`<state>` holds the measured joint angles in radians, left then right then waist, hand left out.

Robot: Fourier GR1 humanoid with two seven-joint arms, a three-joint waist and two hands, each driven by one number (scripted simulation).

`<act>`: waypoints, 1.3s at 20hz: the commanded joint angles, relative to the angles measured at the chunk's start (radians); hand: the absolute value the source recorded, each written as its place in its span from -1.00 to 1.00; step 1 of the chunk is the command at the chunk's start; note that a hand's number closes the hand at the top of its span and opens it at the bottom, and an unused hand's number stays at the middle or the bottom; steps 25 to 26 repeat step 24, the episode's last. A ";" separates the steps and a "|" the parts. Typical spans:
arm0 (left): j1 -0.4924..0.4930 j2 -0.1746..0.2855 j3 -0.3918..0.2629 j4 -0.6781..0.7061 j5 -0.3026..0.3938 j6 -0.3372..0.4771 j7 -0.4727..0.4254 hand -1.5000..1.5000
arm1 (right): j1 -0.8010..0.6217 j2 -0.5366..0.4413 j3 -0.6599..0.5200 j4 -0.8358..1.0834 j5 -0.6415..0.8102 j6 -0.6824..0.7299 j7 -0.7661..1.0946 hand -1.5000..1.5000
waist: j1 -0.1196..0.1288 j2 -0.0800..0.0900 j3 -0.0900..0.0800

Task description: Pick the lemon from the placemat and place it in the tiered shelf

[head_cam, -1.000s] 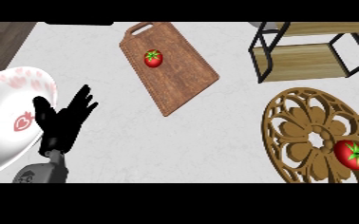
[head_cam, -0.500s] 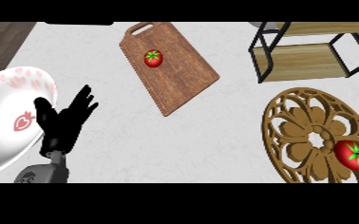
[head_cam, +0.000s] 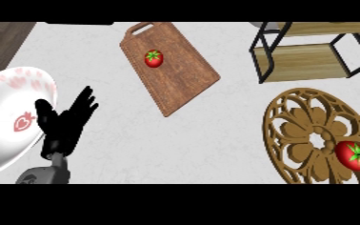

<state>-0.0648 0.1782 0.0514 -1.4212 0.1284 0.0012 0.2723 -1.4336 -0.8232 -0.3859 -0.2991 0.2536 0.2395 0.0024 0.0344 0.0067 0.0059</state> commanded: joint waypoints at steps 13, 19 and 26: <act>-0.021 -0.017 -0.010 0.041 -0.014 0.013 0.043 0.00 | 0.013 -0.270 -0.172 0.080 -0.090 -0.213 0.096 -1.00 | 0.001 0.017 -0.004; 0.003 0.004 0.000 0.026 -0.004 -0.014 0.041 0.00 | 0.114 -0.385 -0.228 0.128 -0.140 -0.073 0.057 -1.00 | 0.004 0.016 -0.001; 0.018 -0.004 -0.004 0.015 -0.003 -0.012 0.042 0.00 | 0.161 -0.465 -0.262 0.149 -0.169 0.029 0.046 -1.00 | 0.012 0.020 0.001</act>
